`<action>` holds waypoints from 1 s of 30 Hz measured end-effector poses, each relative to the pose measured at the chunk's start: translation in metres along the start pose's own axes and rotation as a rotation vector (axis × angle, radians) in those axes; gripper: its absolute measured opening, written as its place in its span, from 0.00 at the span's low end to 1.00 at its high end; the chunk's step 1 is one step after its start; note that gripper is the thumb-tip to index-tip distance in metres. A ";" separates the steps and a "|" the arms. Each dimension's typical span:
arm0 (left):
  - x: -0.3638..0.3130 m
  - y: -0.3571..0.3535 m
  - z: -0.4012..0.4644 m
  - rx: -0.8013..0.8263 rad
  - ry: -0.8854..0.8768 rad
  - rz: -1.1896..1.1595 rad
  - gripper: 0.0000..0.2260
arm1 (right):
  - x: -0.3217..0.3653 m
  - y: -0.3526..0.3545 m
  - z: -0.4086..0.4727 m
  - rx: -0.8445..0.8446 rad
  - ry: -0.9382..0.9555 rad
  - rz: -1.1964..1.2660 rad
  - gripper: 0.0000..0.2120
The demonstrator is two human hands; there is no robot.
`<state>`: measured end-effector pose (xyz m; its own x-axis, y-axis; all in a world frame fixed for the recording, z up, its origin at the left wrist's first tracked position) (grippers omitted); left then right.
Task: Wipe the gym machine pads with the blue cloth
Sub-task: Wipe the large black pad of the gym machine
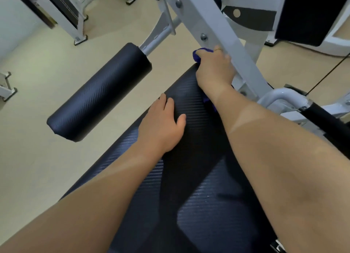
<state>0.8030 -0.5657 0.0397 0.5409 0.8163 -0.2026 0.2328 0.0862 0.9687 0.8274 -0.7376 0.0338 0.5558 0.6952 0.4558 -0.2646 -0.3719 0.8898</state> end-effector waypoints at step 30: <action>-0.007 -0.016 0.000 0.033 0.099 0.262 0.47 | -0.112 -0.007 -0.069 0.125 -0.166 0.115 0.22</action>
<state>0.7961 -0.5728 0.0259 0.5045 0.8605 0.0704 0.1228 -0.1522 0.9807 0.7130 -0.7705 -0.0218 0.6527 0.5367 0.5348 -0.2396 -0.5234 0.8177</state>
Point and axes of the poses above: each hand's wrist, its own z-axis towards the middle knuckle, its own y-axis out of the back of the hand, x = y × z, the point moved 8 cm from there along z, towards the middle knuckle, and after that the axes turned 3 degrees about -z, right-handed, at the moved point
